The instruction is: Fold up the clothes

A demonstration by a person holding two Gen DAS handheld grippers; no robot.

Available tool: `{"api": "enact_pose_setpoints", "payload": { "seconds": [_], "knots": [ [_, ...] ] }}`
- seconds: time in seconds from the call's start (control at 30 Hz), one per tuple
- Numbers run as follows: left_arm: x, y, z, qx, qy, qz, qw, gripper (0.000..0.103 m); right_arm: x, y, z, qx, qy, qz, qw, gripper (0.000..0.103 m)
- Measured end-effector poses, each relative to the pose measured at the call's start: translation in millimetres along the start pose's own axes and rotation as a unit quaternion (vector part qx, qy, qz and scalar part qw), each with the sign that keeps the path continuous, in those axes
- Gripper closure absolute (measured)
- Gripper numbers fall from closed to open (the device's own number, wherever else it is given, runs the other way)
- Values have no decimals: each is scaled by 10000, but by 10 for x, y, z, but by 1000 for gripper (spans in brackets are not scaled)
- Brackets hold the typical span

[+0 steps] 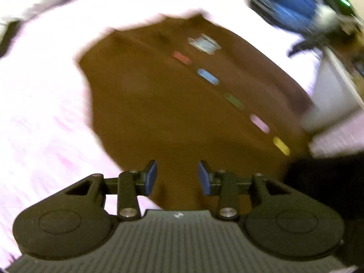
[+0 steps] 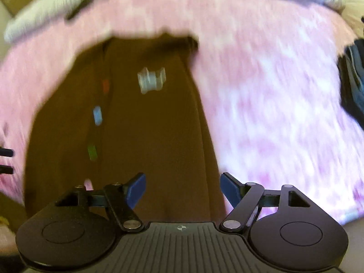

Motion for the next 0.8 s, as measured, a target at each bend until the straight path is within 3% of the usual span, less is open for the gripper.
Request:
{"api": "enact_pose_setpoints", "payload": {
  "seconds": [0.13, 0.23, 0.33, 0.37, 0.4, 0.43, 0.5, 0.53, 0.57, 0.67, 0.73, 0.8],
  "knots": [
    [-661, -816, 600, 293, -427, -302, 9982, 66, 101, -877, 446, 438, -651, 38, 9969, 28],
    [-1026, -1292, 1089, 390, -777, -242, 9959, 65, 334, -1415, 922, 433, -1052, 272, 9931, 28],
    [-1193, -1582, 1553, 363, -805, -277, 9957, 61, 563, -1775, 1516, 158, -1599, 539, 9855, 29],
    [-1219, -1639, 1709, 285, -790, -270, 9961, 61, 637, -1868, 1708, 47, -1897, 710, 9793, 47],
    [-1238, -1671, 1860, 140, -757, -247, 9967, 61, 676, -1930, 1849, -49, -2188, 920, 9714, 88],
    [-1240, -1672, 1980, 6, -702, -248, 9972, 62, 699, -1948, 1910, -102, -2324, 1117, 9661, 94],
    [-1233, -1663, 2100, -126, -552, -342, 9978, 70, 764, -2027, 1859, -146, -2361, 1262, 9634, 97],
    [-1235, -1668, 2061, -110, -452, -447, 9979, 93, 754, -2087, 1845, -151, -2324, 1196, 9651, 97],
    [-1253, -1700, 1977, -42, -391, -555, 9977, 97, 730, -2184, 1794, -106, -2227, 983, 9699, 99],
    [-1381, -1857, 1637, 479, -657, -654, 9945, 97, 695, -2540, 1556, 357, -2090, 469, 9761, 100],
    [-1495, -1910, 1618, 520, -760, -748, 9929, 97, 705, -2770, 1468, 631, -2017, 211, 9772, 100],
    [-1561, -1888, 1730, 376, -789, -754, 9933, 97, 751, -2854, 1604, 507, -1950, 109, 9794, 99]
  ]
}}
Point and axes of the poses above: each gripper's, at about its wrist camera, not at the fingertips, and z roughly the way its jaws point, x to its right, y to its underside, the point moved 8 cm from there along z, roughly the way its jaws point, and after that the axes turned 9 degrees about -y, right-handed, at the moved point
